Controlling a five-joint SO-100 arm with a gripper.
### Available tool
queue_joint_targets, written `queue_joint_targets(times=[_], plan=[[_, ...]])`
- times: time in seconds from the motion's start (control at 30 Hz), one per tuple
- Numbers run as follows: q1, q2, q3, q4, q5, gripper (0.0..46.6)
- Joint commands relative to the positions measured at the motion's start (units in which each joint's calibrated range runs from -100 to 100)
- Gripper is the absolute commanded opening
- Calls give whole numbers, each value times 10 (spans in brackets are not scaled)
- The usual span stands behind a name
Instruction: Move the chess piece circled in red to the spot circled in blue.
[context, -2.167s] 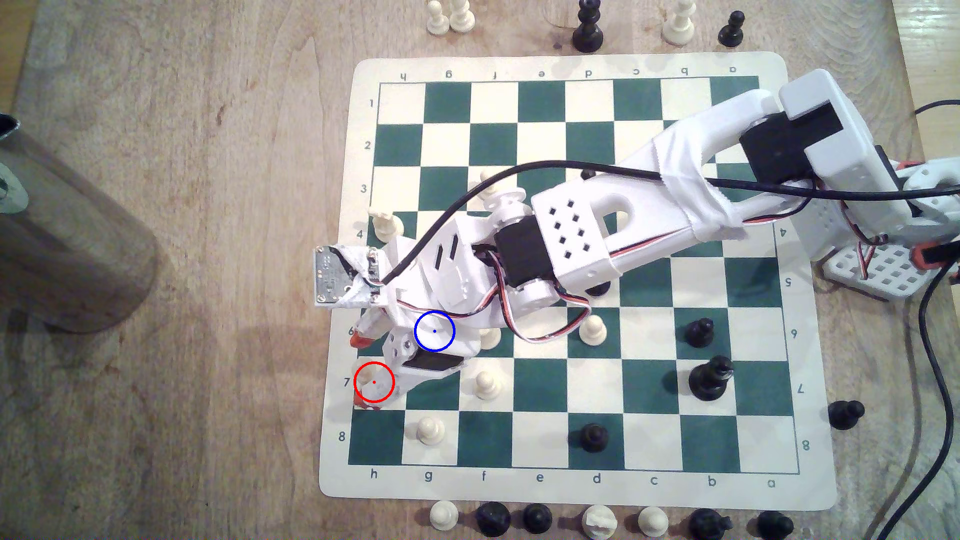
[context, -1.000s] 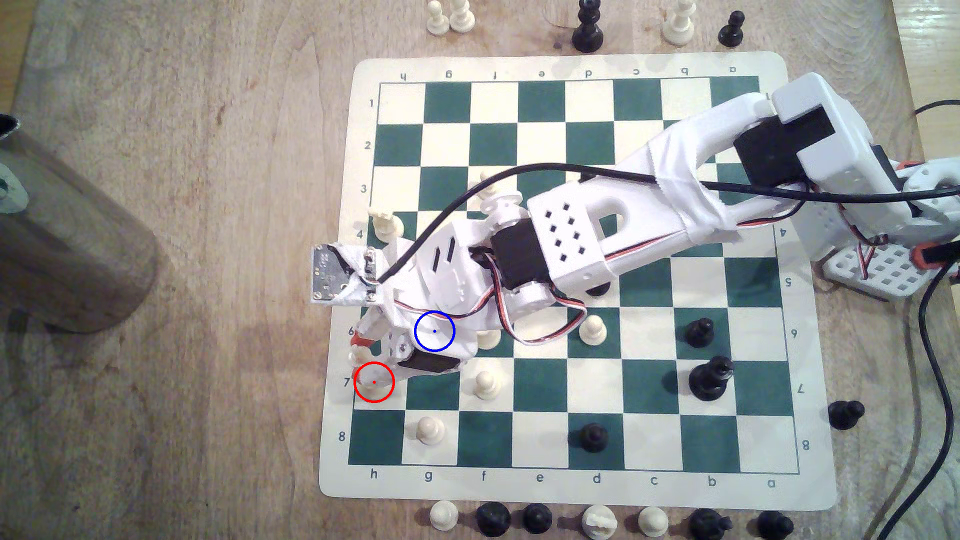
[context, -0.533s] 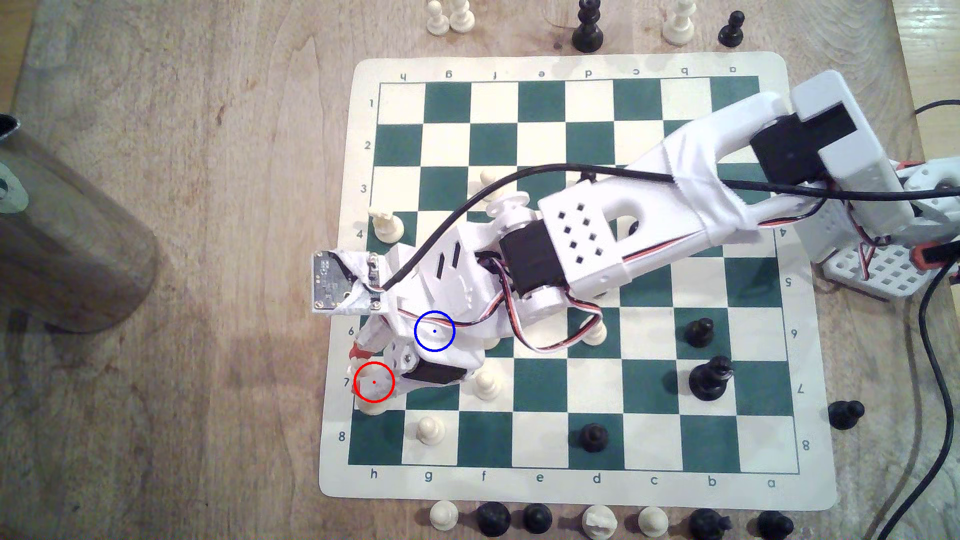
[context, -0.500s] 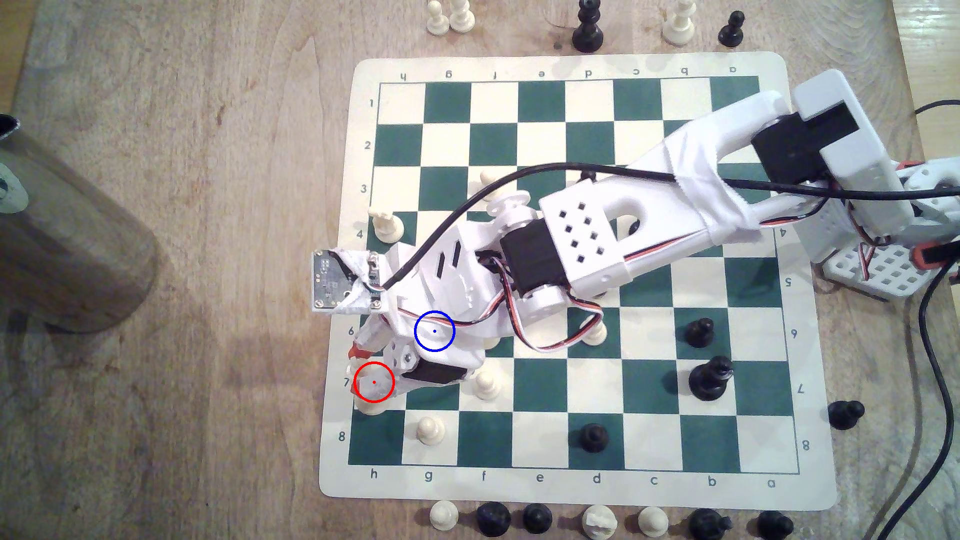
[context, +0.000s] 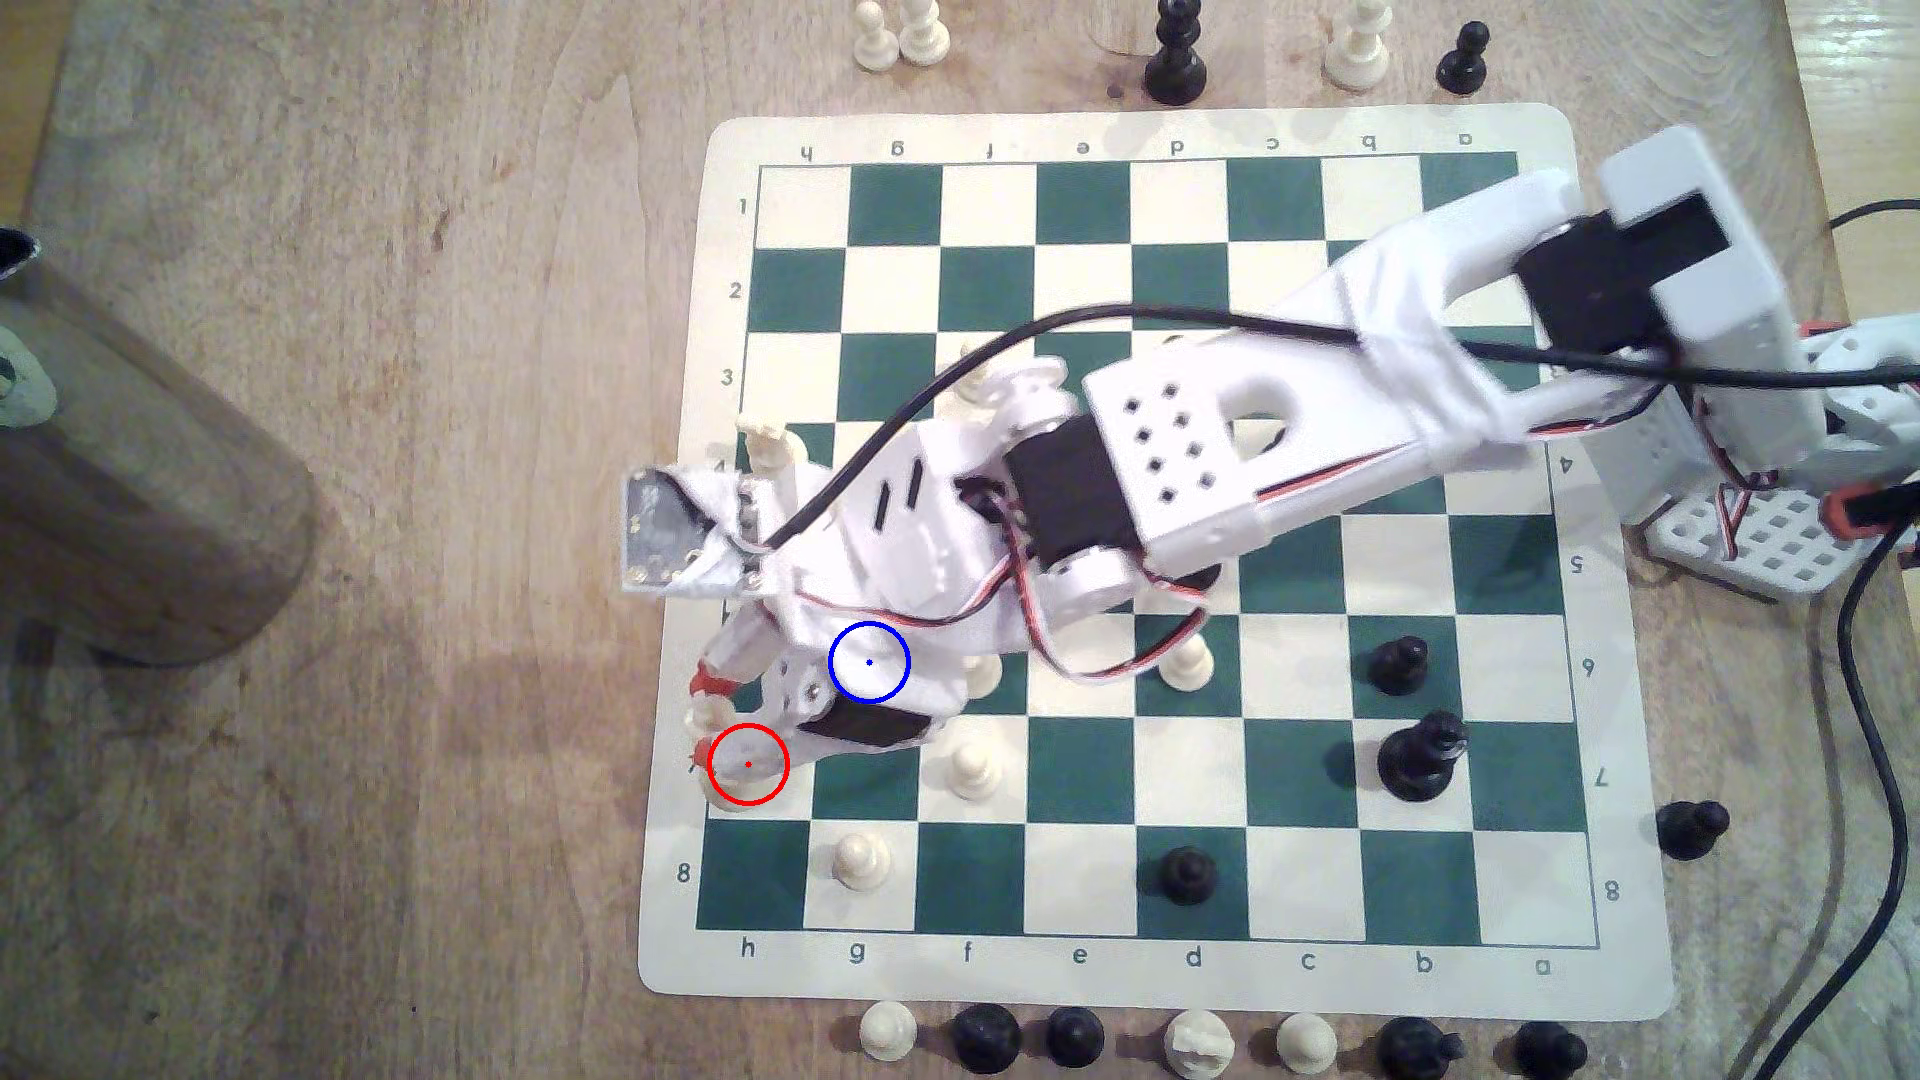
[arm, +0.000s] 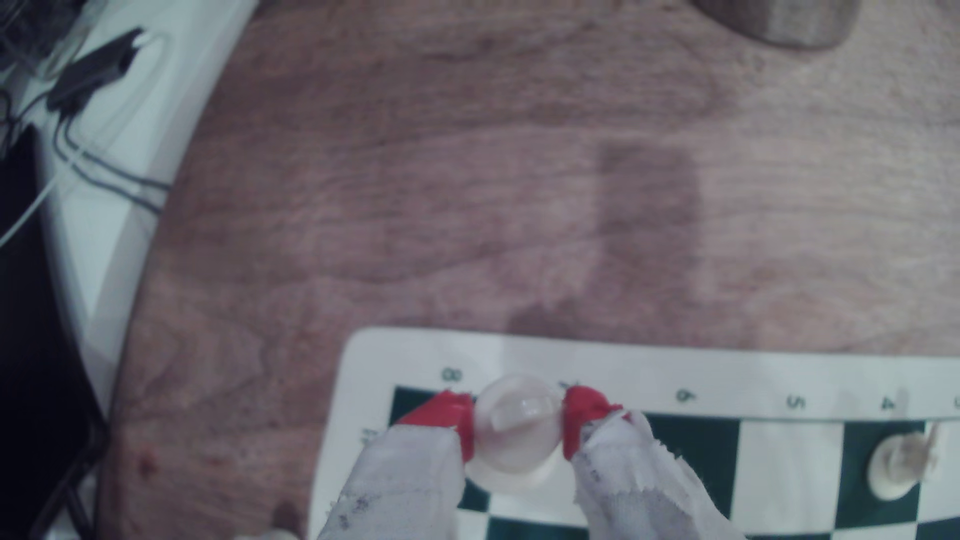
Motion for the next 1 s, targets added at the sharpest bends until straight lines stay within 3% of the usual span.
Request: queue_joint_targets(times=[0.0, 0.97], plan=[[1, -110, 5, 2, -1, 3], [39, -175, 184, -36, 16, 3]])
